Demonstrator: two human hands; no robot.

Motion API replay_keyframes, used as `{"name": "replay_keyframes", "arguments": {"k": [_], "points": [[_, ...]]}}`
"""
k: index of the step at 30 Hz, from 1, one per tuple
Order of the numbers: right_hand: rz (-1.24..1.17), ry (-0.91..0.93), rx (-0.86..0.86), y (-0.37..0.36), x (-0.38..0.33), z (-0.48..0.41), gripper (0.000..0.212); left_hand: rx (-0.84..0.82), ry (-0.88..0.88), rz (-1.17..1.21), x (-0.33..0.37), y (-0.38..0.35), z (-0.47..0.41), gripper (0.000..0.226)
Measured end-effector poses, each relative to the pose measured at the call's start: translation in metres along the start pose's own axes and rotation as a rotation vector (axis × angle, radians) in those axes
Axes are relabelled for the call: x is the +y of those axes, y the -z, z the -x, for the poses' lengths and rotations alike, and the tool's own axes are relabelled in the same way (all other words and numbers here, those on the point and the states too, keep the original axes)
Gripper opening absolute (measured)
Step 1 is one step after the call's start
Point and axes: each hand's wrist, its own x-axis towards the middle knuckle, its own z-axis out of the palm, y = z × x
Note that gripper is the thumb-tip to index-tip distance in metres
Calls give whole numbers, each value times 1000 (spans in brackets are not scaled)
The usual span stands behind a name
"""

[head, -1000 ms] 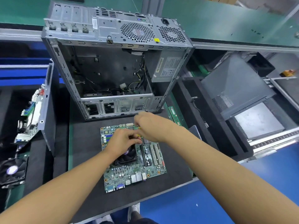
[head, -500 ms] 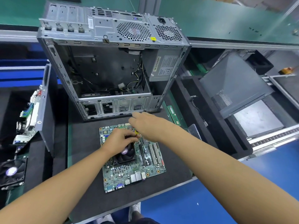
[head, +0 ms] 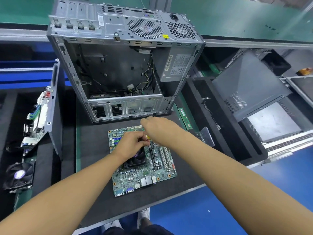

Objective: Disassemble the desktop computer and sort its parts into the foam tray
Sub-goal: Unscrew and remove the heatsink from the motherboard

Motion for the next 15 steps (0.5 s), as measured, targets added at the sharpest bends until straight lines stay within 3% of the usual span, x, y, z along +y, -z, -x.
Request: {"name": "replay_keyframes", "arguments": {"k": [5,12,15], "points": [[-70,102,-31,7,7,5,20,4,-28,-27,2,2,0,15],[-330,-203,239,5,22,46,30,36,-230,1,30,1,-2,18],[-310,-312,277,1,15,59,30,-61,-266,-20,34,2,1,21]]}}
